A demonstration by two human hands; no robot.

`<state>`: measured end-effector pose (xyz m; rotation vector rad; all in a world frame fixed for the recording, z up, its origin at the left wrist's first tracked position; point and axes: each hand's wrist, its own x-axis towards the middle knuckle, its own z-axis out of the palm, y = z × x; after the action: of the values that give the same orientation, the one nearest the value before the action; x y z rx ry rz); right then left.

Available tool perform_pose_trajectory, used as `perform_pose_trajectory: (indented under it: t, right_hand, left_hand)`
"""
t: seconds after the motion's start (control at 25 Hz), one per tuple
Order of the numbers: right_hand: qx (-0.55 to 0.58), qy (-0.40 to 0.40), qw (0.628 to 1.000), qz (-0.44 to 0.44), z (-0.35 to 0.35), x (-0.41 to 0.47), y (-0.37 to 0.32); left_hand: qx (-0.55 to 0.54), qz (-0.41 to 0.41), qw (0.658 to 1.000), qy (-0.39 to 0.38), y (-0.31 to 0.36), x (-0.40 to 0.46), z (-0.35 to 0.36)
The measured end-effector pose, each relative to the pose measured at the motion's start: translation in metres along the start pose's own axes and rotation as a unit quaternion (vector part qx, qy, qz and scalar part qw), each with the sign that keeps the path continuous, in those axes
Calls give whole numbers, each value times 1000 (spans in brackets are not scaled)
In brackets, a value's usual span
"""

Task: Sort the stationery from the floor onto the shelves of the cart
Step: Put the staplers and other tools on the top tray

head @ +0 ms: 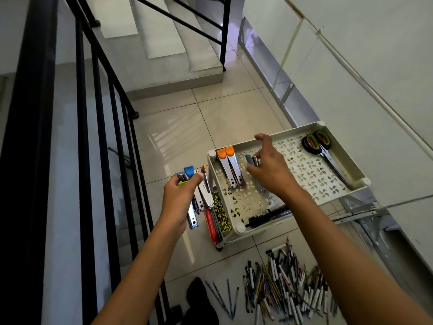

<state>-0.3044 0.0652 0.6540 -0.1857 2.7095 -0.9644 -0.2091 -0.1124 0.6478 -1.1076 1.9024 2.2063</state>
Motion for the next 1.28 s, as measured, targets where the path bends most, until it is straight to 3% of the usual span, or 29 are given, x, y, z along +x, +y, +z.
perform_pose_trajectory:
  t: [0.2, 0.84, 1.0, 1.04, 1.16, 1.28]
  right_hand:
    - [54, 73, 996, -23, 10, -4, -4]
    - [137, 38, 989, 42, 21, -15, -2]
    - [119, 100, 988, 13, 12, -27, -14]
    - [144, 92, 985, -5, 8, -34, -22]
    - [219, -52, 973, -42, 3, -55, -48]
    - [263, -49, 963, -31, 1, -59, -50]
  left_hand:
    - [3, 3, 1000, -5, -2, 1, 2]
    - [-7, 17, 1000, 2, 2, 5, 3]
    - [-19, 39, 999, -5, 13, 2, 3]
    - [-22, 44, 999, -13, 16, 0, 5]
    - [-50, 40, 997, -41, 28, -7, 14]
    - [-56, 59, 994, -75, 37, -12, 22]
